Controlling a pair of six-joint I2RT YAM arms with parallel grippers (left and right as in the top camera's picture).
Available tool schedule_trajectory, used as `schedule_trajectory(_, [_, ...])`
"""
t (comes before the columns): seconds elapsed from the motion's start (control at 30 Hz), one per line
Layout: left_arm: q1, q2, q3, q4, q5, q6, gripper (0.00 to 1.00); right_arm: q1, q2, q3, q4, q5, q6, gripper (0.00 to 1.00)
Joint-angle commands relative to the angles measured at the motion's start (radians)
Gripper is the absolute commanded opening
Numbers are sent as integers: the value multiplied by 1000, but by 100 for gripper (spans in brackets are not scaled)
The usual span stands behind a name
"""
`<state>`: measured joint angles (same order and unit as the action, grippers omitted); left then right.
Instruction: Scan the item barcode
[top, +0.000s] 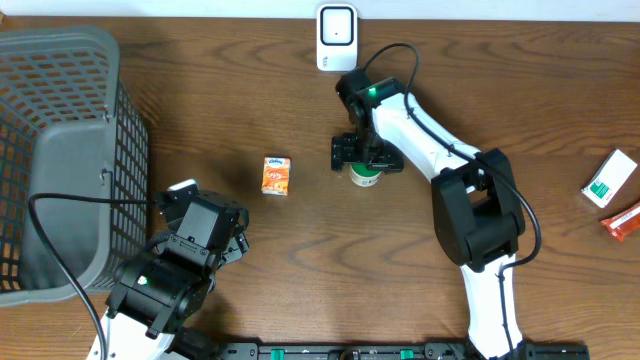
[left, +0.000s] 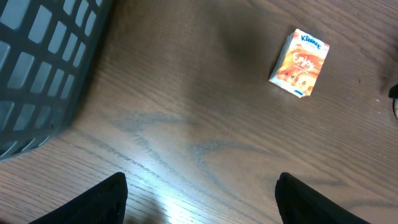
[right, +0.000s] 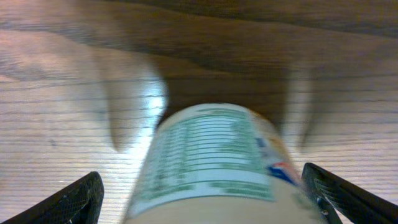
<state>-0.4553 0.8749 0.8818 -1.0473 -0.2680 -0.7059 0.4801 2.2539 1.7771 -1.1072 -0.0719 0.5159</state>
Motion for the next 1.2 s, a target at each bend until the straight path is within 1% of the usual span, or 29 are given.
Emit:
schedule_trajectory(0.0, [-2,0,0,-3,-13,6,77,12,-43,-8,5,11,16,96])
schedule_trajectory(0.1, [-2,0,0,-3,-13,6,77,7,-43,-8,5,11,15,93])
schedule_trajectory(0.2, [-2,0,0,-3,-13,6,77,4,-42,-8,4,11,15,85])
schedule_trajectory(0.37, [-2,0,0,-3,-13,6,77,4,-26,-8,2,14,14,80])
schedule_trajectory(0.63, [-2,0,0,-3,-13,6,77,6,23,-8,-29,-6,23,77])
schedule_trajectory(0.73, [-2,0,0,-3,-13,6,77,6,22,-8,-38,-8,39,73])
schedule_trajectory(0.9, [-2,0,0,-3,-13,6,77,6,23,-8,-43,-2,49,75])
schedule_trajectory(1.17, [-2,0,0,-3,-13,6,77,6,26,-8,-37,15,57,61])
